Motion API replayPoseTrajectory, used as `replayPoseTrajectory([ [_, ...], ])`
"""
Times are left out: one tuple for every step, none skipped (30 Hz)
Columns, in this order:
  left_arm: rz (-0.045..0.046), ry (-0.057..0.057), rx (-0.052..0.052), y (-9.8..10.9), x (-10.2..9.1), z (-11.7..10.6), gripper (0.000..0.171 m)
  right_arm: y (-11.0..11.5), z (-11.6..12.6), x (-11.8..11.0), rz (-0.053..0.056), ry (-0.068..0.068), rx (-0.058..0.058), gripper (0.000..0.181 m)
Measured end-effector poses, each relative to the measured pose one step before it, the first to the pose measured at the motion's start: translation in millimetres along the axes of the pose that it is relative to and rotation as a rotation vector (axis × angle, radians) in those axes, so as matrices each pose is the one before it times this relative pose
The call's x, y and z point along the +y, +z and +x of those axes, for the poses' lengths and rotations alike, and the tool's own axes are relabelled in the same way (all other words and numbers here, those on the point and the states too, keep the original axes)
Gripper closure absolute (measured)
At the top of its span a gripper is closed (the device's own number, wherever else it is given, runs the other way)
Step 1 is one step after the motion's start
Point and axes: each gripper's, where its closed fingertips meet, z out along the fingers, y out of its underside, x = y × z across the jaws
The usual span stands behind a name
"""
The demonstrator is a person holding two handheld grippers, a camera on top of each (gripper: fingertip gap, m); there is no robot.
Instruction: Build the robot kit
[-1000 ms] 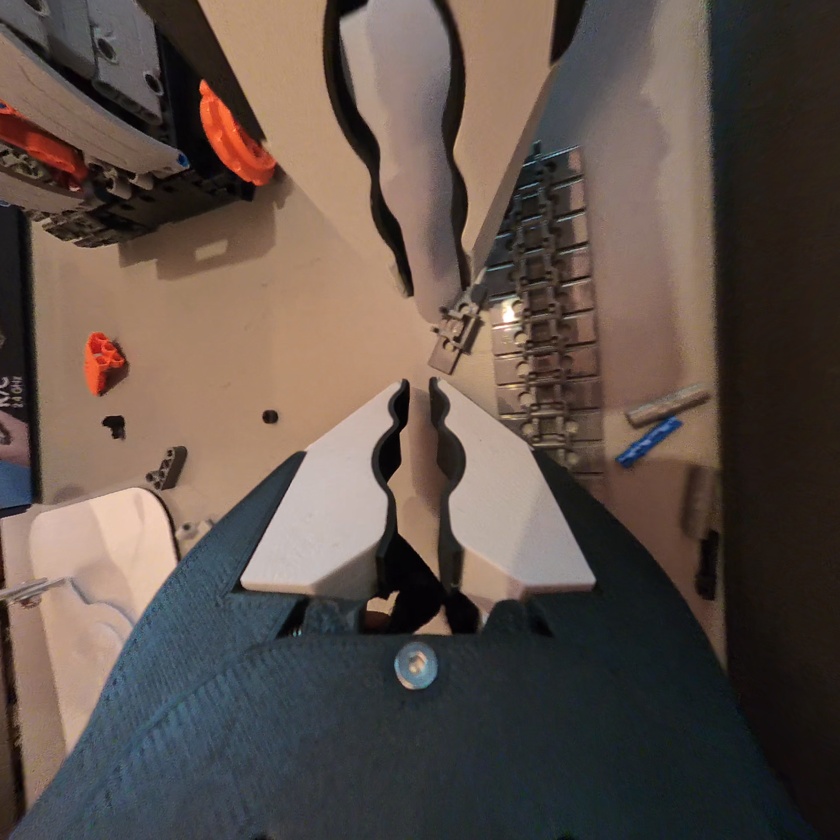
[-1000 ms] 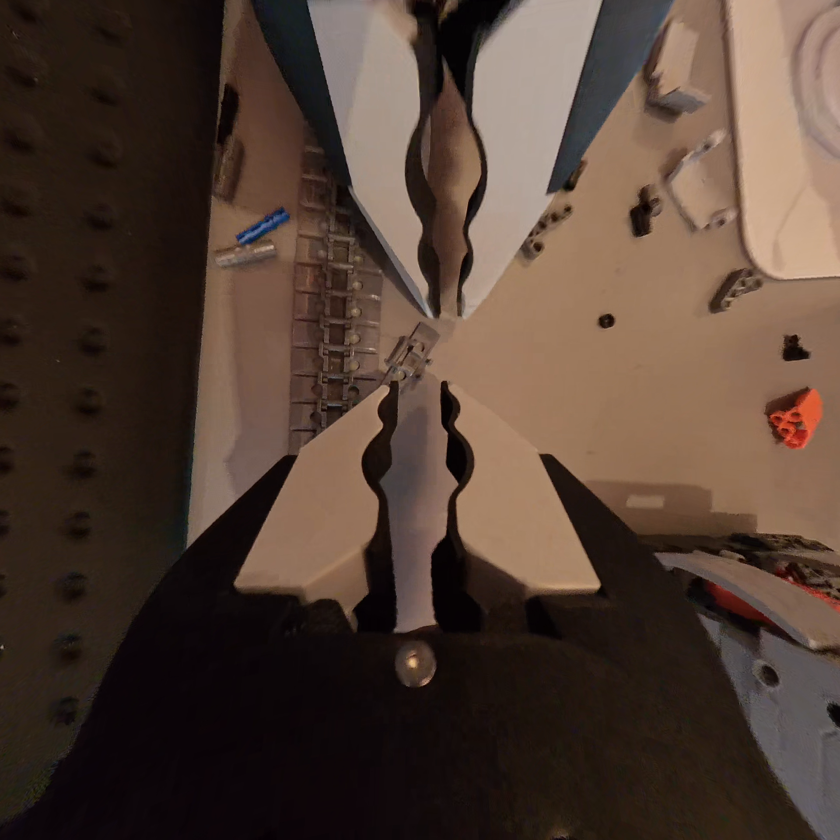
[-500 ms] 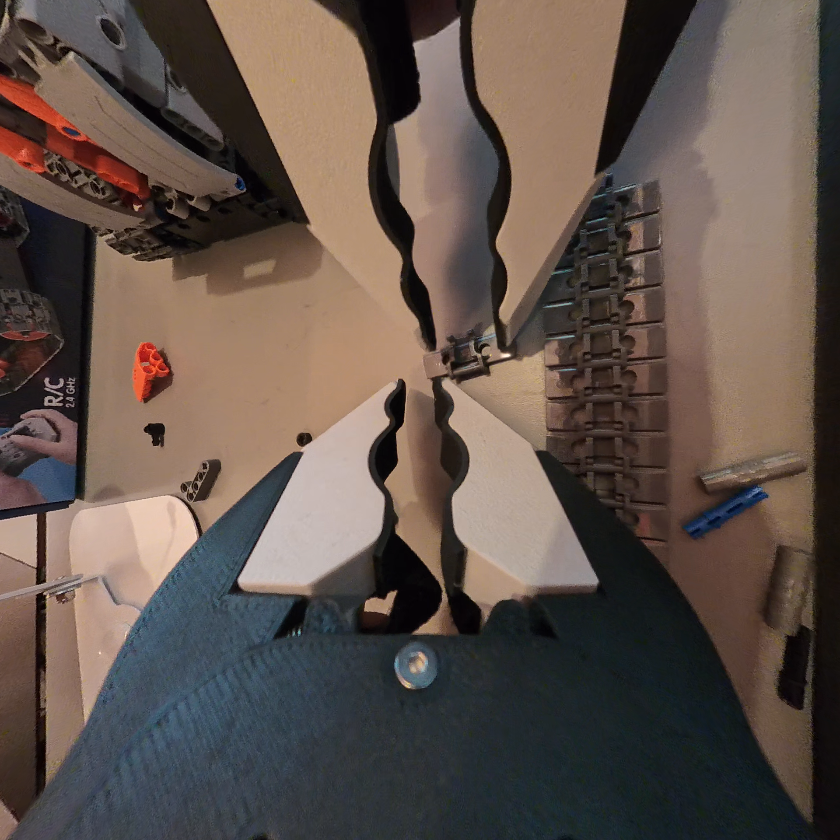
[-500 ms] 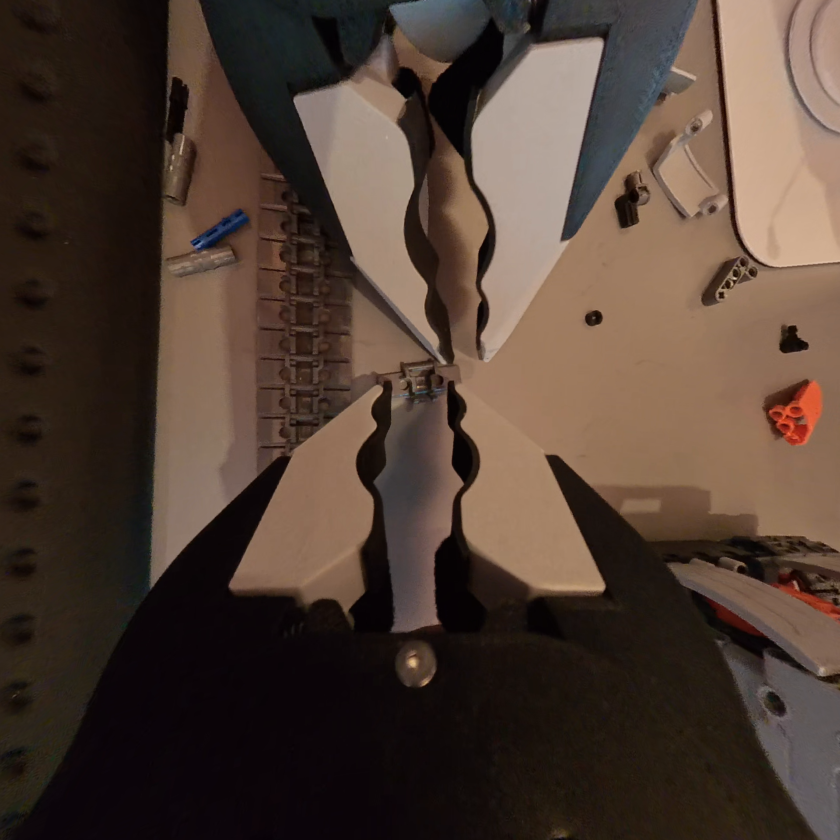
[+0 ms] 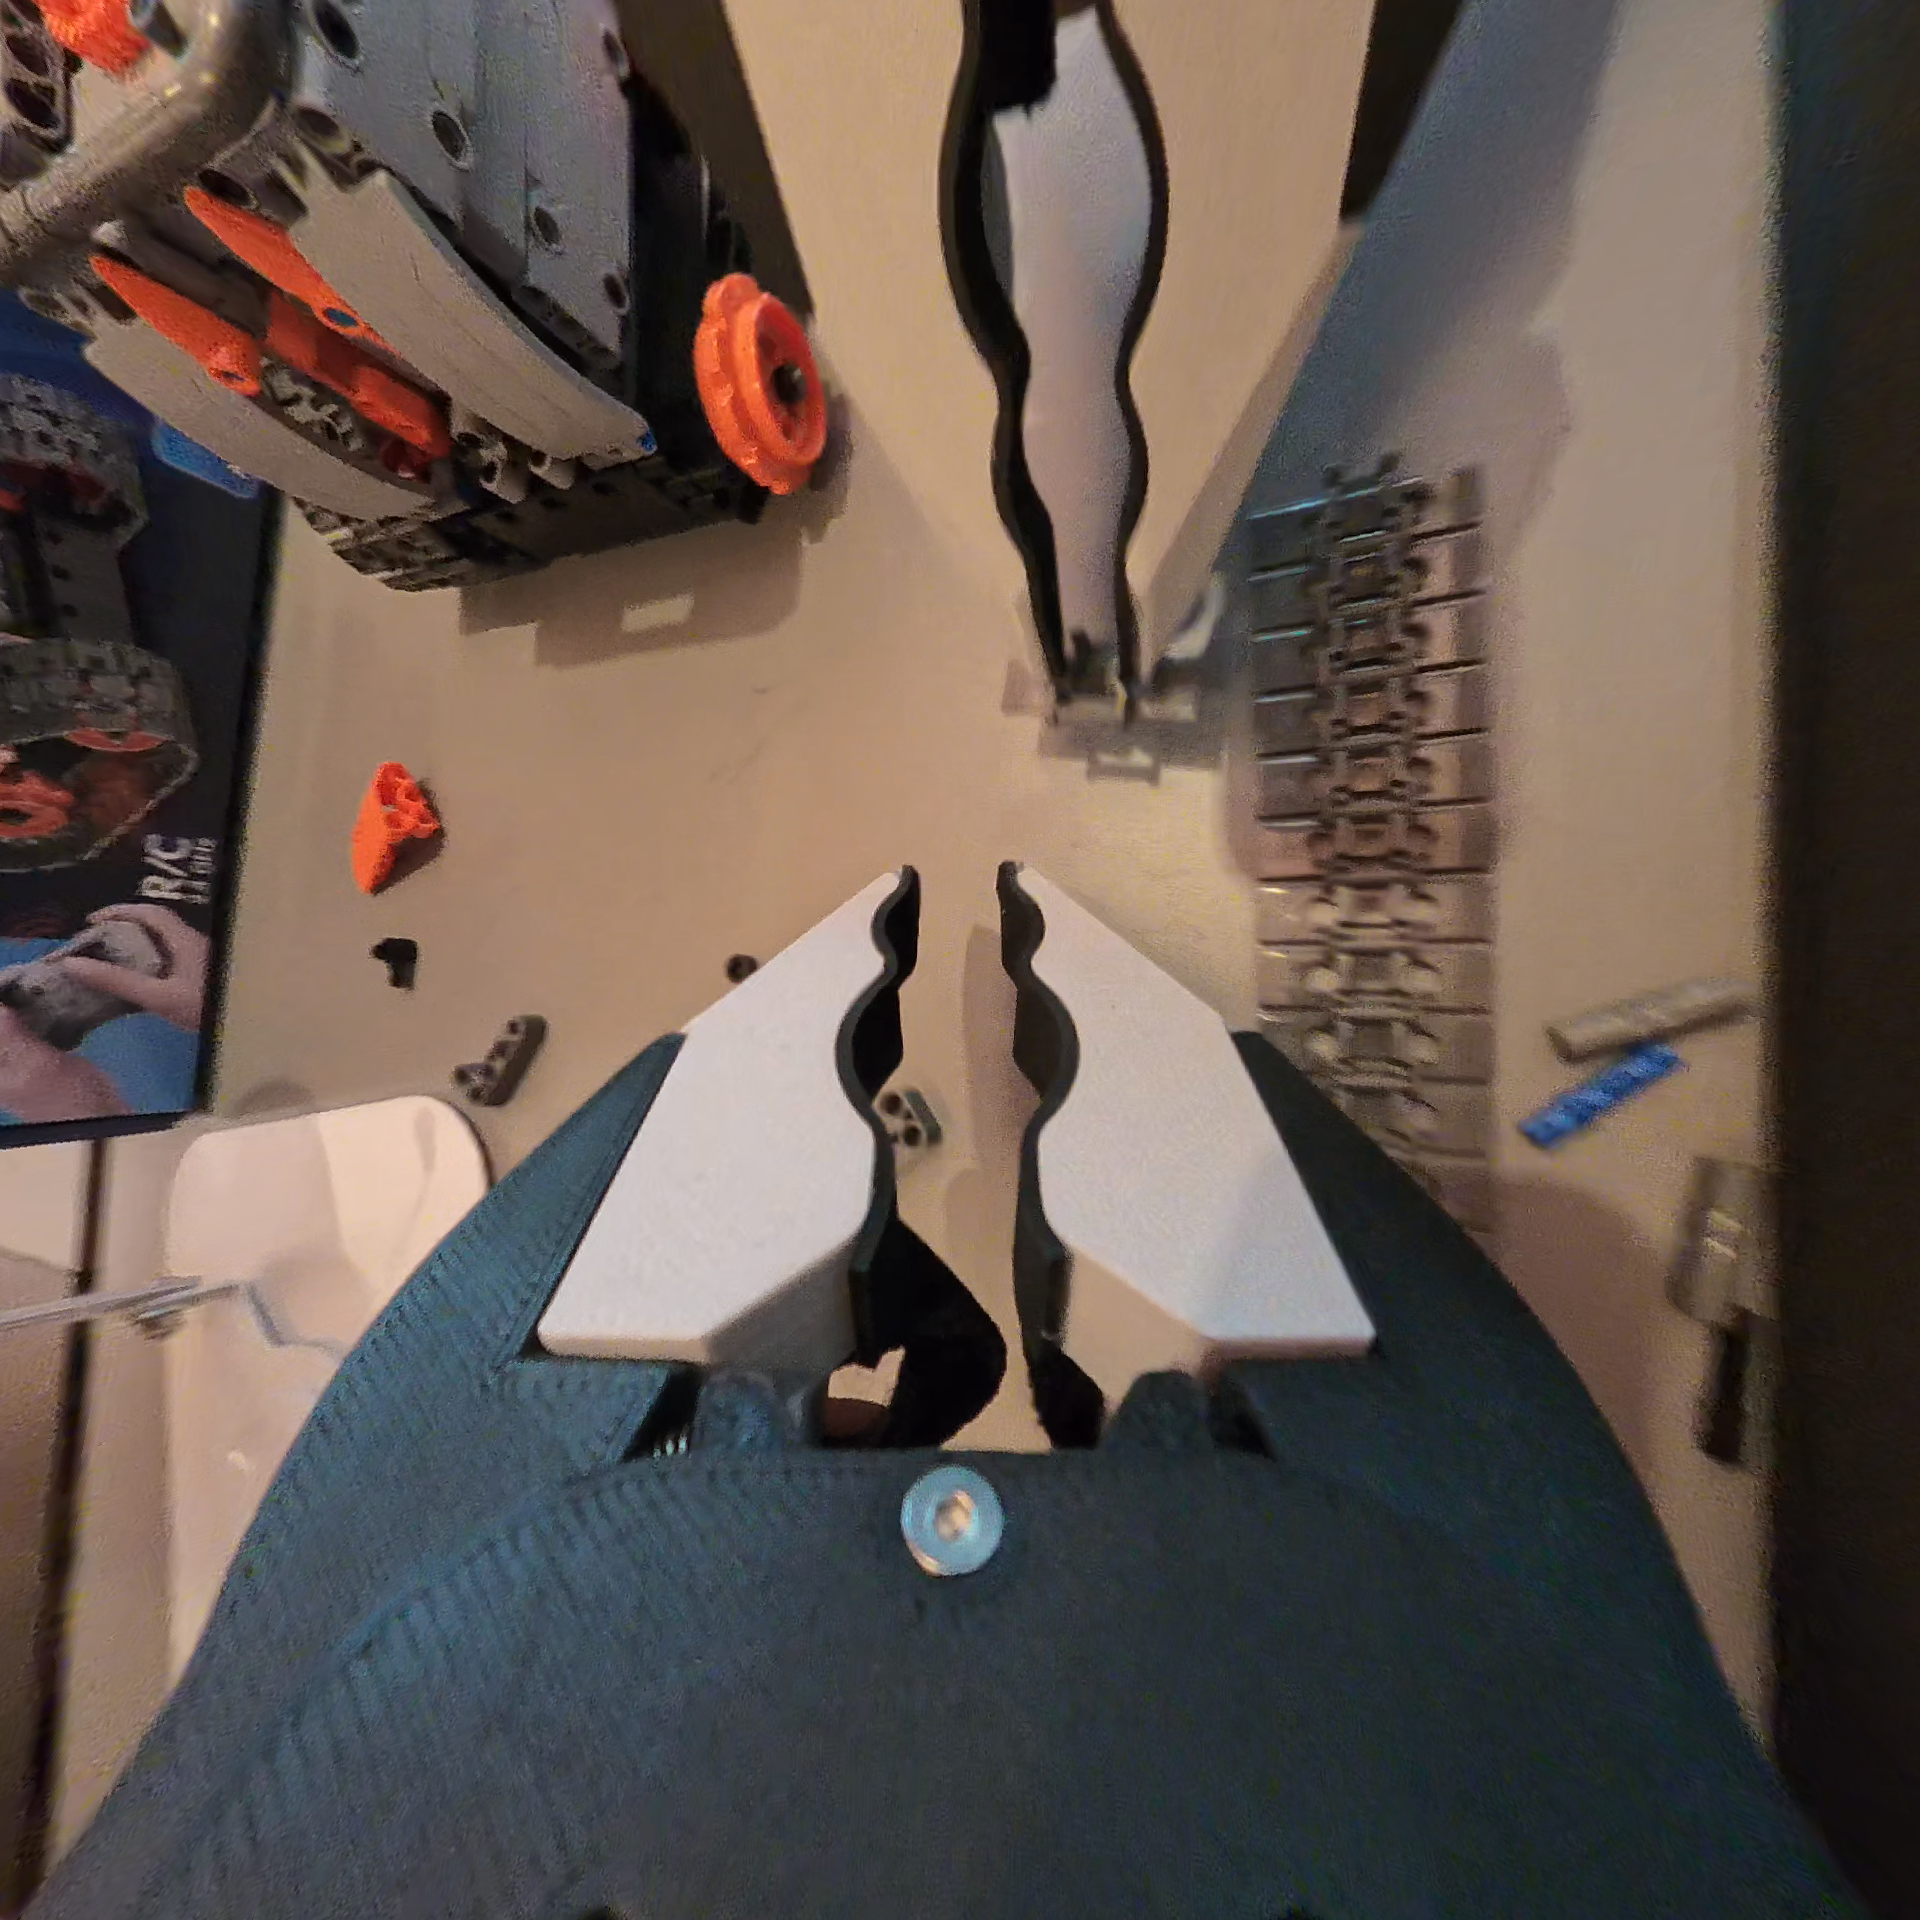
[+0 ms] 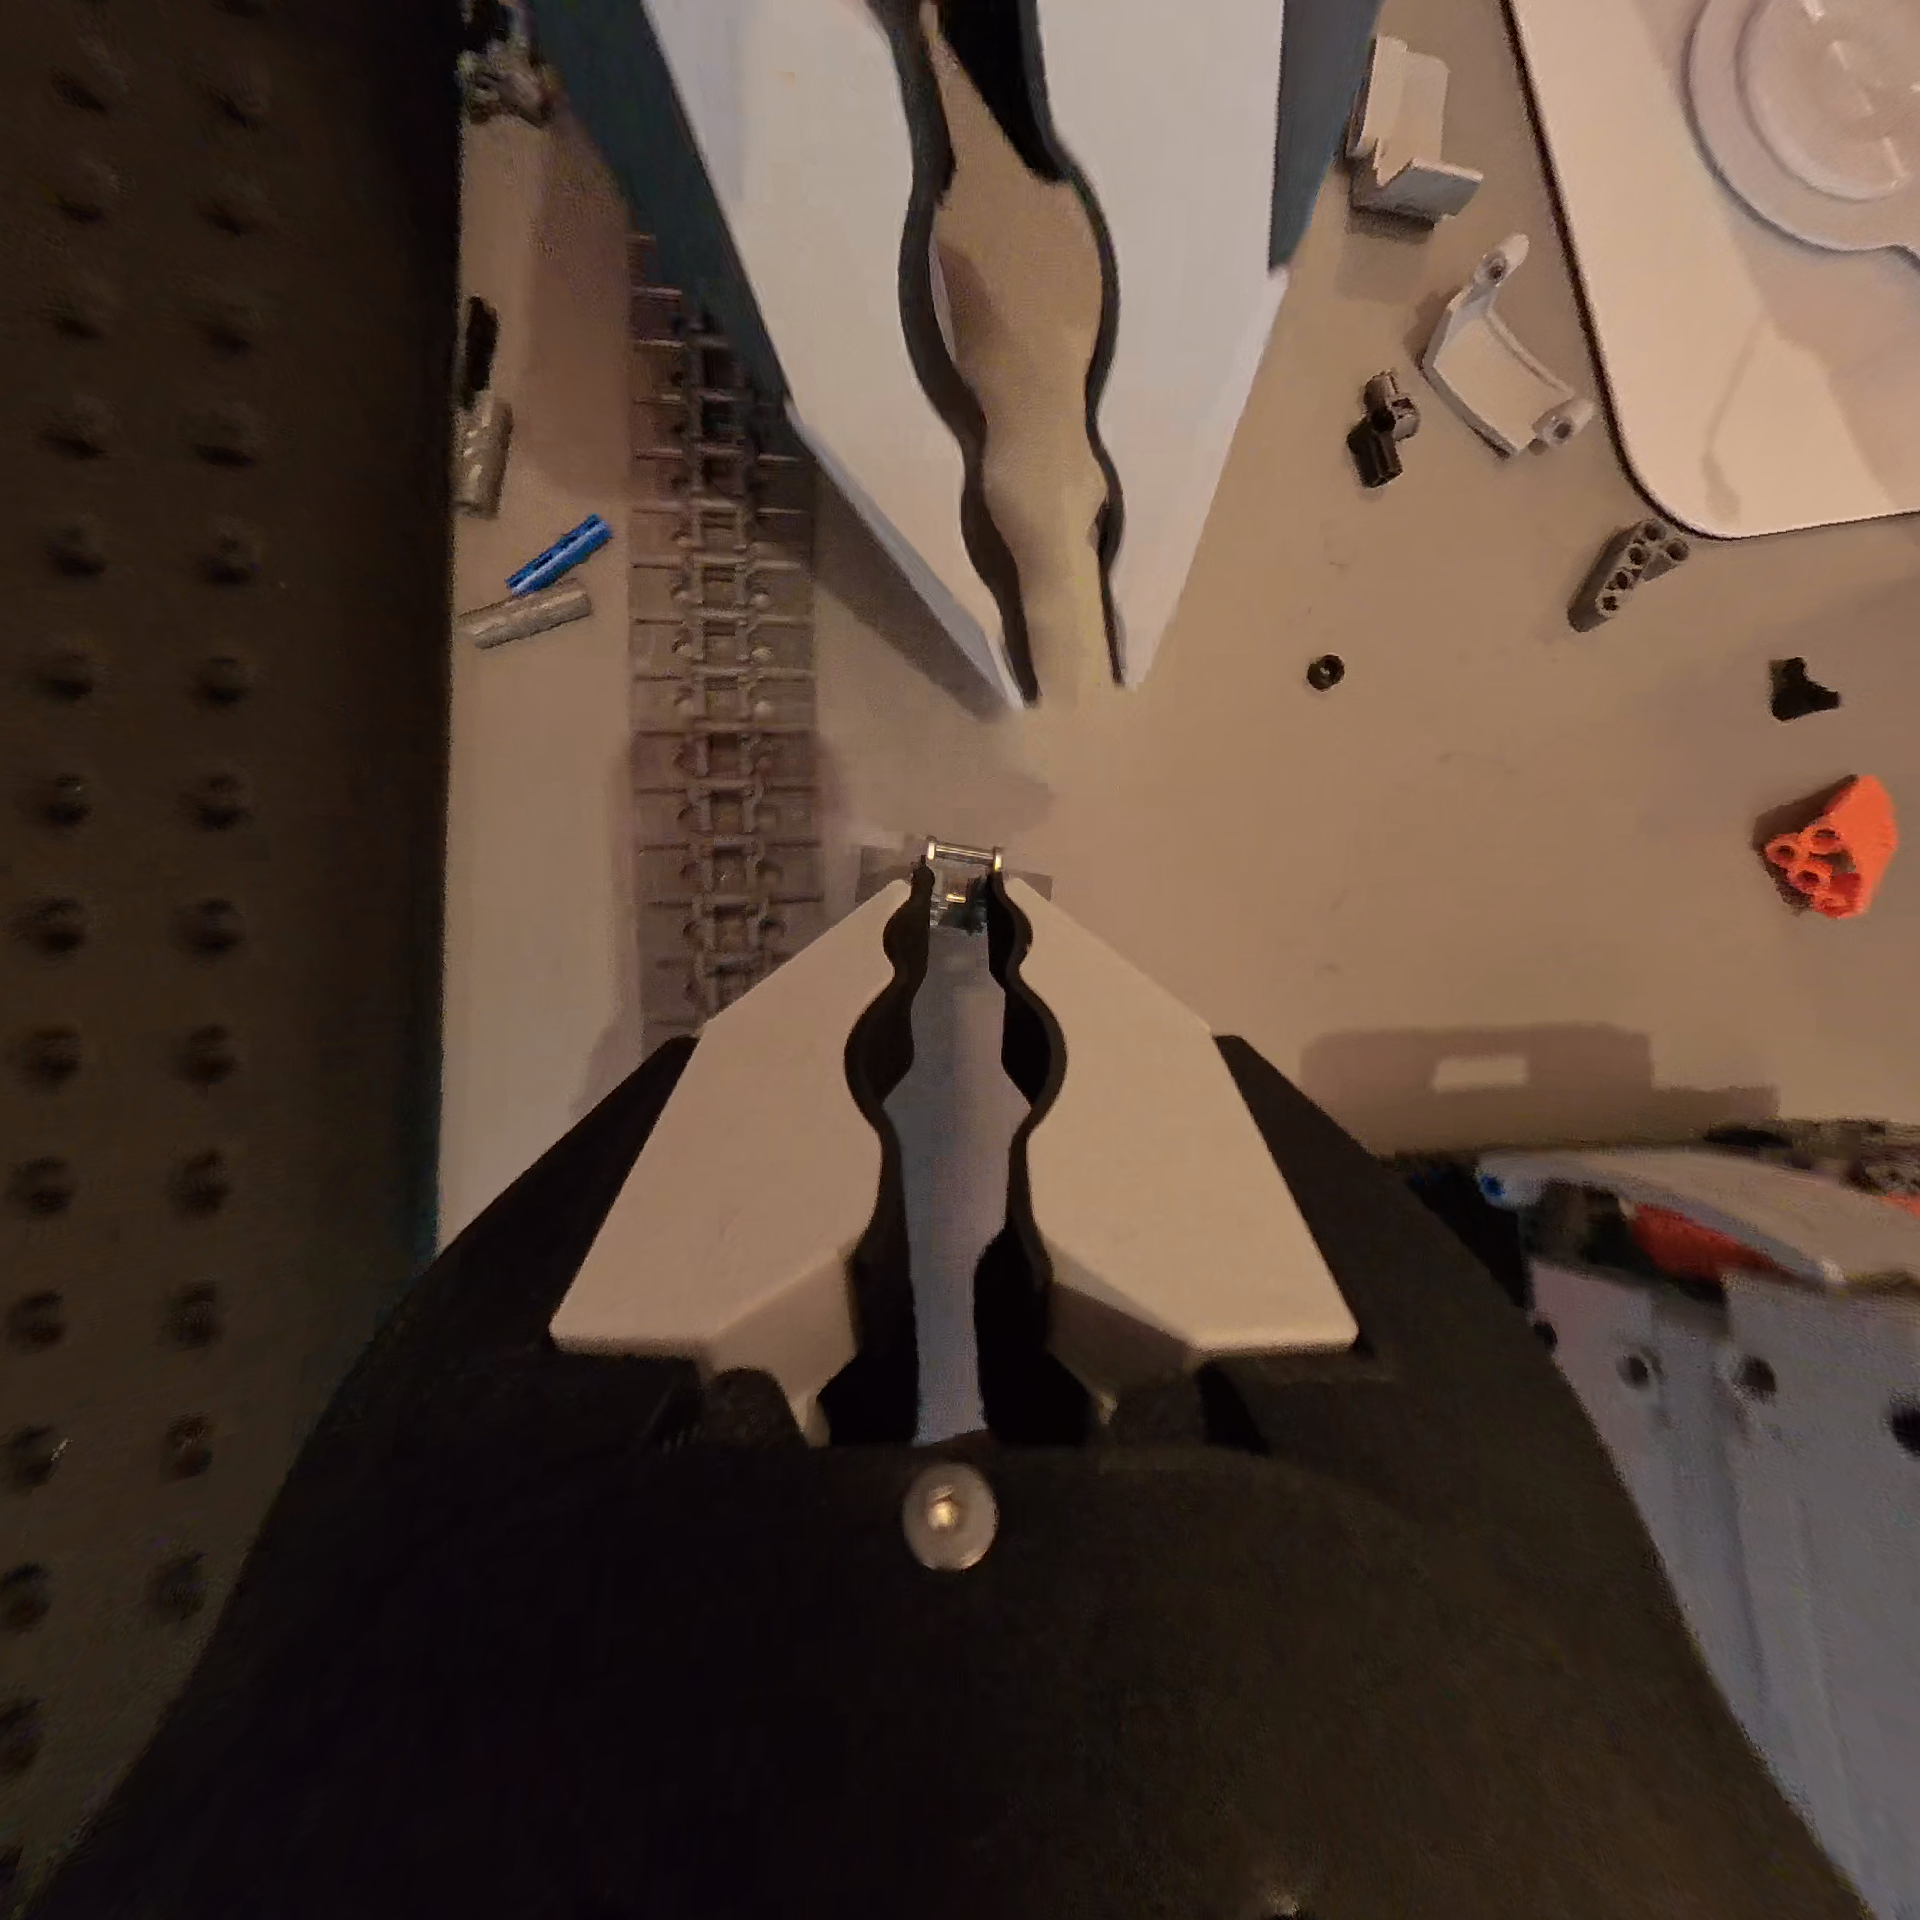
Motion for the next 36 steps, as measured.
replayPoseTrajectory([
  [0.01574,-0.0223,0.047,-7.0,-1.2,5.96,0.157,-8.91,-1.93,1.23,0.0027,-0.0073,-0.0005,0.173],
  [0.02007,-0.0028,0.0264,-5.49,-1.95,5.08,0.156,-9.08,-3.39,2.51,-0.0013,-0.0064,-0.0083,0.173],
  [0.01607,0.0003,0.0279,-3.82,-1.66,6.33,0.156,-8.05,-5.56,3.98,-0.0081,-0.0031,-0.0216,0.173],
  [0.01252,-0.0043,0.0397,-2.03,-2.06,8.64,0.156,-5.74,-7.44,5.42,-0.0181,-0.0029,-0.0312,0.173],
  [0.01032,0.0048,0.0272,-0.14,-2.23,7.44,0.155,-3.63,-6.3,5.6,-0.021,-0.011,-0.0209,0.173],
  [-0.00866,0.0156,0.021,1.47,0.38,6.64,0.155,-1.66,-4.79,4.56,-0.019,-0.0108,-0.0125,0.173],
  [-0.02514,0.0215,0.0212,1.86,3.23,6.47,0.154,-0.19,-4.09,3.97,-0.0198,-0.0026,-0.0137,0.173],
  [-0.01762,0.0163,0.009,1.42,2.45,3.38,0.154,0.63,-2.19,3.35,-0.0185,-0.0034,-0.004,0.173],
  [-0.00474,0.0002,0.0073,0.96,0.99,1.76,0.154,1.29,-1.89,2.38,-0.0137,-0.0043,-0.0037,0.173],
  [-0.00139,-0.0062,0.0147,0.91,0.74,1.98,0.154,1.89,-3.58,1.93,-0.0127,-0.0024,-0.0166,0.173],
  [-0.00609,0.0006,0.012,0.81,1.67,1.84,0.154,2.0,-2.25,2.21,-0.0162,-0.0056,-0.0091,0.173],
  [-0.00972,0.0039,0.0056,0.87,2.06,1.19,0.155,1.96,0.56,1.89,-0.0167,-0.0076,0.0059,0.173],
  [-0.00186,0.0014,0.002,0.91,0.39,0.58,0.155,1.86,0.06,0.78,-0.0119,-0.0042,0.0004,0.173],
  [0.00157,-0.0024,0.0077,1.14,-0.57,1.46,0.155,1.78,-0.31,-0.4,-0.0053,-0.0044,-0.0041,0.173],
  [-0.0015,0.0009,0.0095,1.18,-0.18,2.0,0.155,1.55,-0.33,-1.32,-0.001,-0.0047,-0.0033,0.173],
  [-0.00566,0.005,0.0064,1.38,0.4,1.78,0.155,1.27,-0.92,-1.23,-0.0014,-0.0037,-0.006,0.173],
  [0.00173,0.0034,0.0014,0.57,-0.69,0.8,0.156,1.0,-0.71,-0.97,-0.0024,-0.0057,-0.003,0.173],
  [-0.00042,-0.0014,0.0021,0.12,-0.31,0.25,0.157,1.04,0.38,-1.02,-0.0011,-0.0047,0.0035,0.173],
  [-0.00009,0.0004,0.0011,-0.01,0.01,0.12,0.157,0.89,0.12,-0.25,-0.0036,-0.0017,0.0017,0.173],
  [0.00033,0.0,0.0006,-0.08,0.18,-0.1,0.157,0.52,-0.16,0.23,-0.0046,-0.0019,0.0003,0.173],
  [0.00171,-0.0021,0.0019,0.03,0.08,-0.08,0.157,0.28,0.08,0.08,-0.0022,-0.0013,0.0008,0.173],
  [0.00167,-0.0024,0.0026,-0.04,-0.02,0.1,0.157,0.13,-0.11,0.41,-0.0028,0.0011,-0.0006,0.173],
  [0.00086,-0.0014,0.0011,0.0,0.09,-0.08,0.156,0.69,-0.39,1.05,-0.0068,0.0021,-0.0012,0.173],
  [0.0002,0.0006,0.0002,0.01,-0.03,-0.01,0.156,0.81,-0.03,1.42,-0.0089,0.0001,0.0021,0.172],
  [-0.00048,0.0015,-0.0013,0.01,-0.09,-0.04,0.156,0.02,-0.02,0.55,-0.003,0.0004,0.0038,0.17],
  [-0.00082,0.0008,-0.0013,0.06,0.06,-0.05,0.156,-1.11,-0.55,0.4,-0.0012,0.0037,0.0007,0.164],
  [-0.00095,0.0005,-0.0016,-0.13,0.02,-0.2,0.156,-1.98,0.54,-0.03,0.0022,0.0025,0.0072,0.163],
  [-0.00082,0.001,-0.0009,-0.1,0.13,-0.07,0.156,-3.02,2.13,-1.59,0.0129,-0.0007,0.0176,0.164],
  [-0.00039,0.0007,0.0004,-0.01,0.0,0.09,0.156,-3.26,1.64,-3.38,0.024,-0.0001,0.0119,0.171],
  [0.00006,-0.0003,0.0015,0.07,0.1,0.16,0.156,-2.02,-0.33,-4.29,0.0281,-0.0029,-0.0006,0.179],
  [-0.00011,-0.0007,0.0009,0.03,0.0,0.05,0.157,0.07,0.15,-3.37,0.021,-0.0057,0.0048,0.181],
  [-0.00048,0.0003,-0.0012,-0.17,0.08,-0.15,0.156,2.13,0.6,0.24,-0.0009,-0.001,0.0066,0.181],
  [-0.00048,0.0004,0.0002,-0.09,0.13,0.05,0.157,3.06,0.85,3.19,-0.0181,0.0002,0.0069,0.181],
  [0.00051,-0.0002,0.001,0.06,0.05,0.23,0.157,2.88,1.01,2.6,-0.0125,-0.0006,0.0071,0.181],
  [0.00022,-0.0005,0.0003,0.05,-0.04,-0.06,0.157,2.16,-0.86,0.07,0.003,0.0032,-0.007,0.181],
  [-0.00016,0.0001,-0.0005,-0.03,0.08,-0.15,0.157,1.68,-2.33,-0.41,0.0055,0.004,-0.0158,0.181],
])
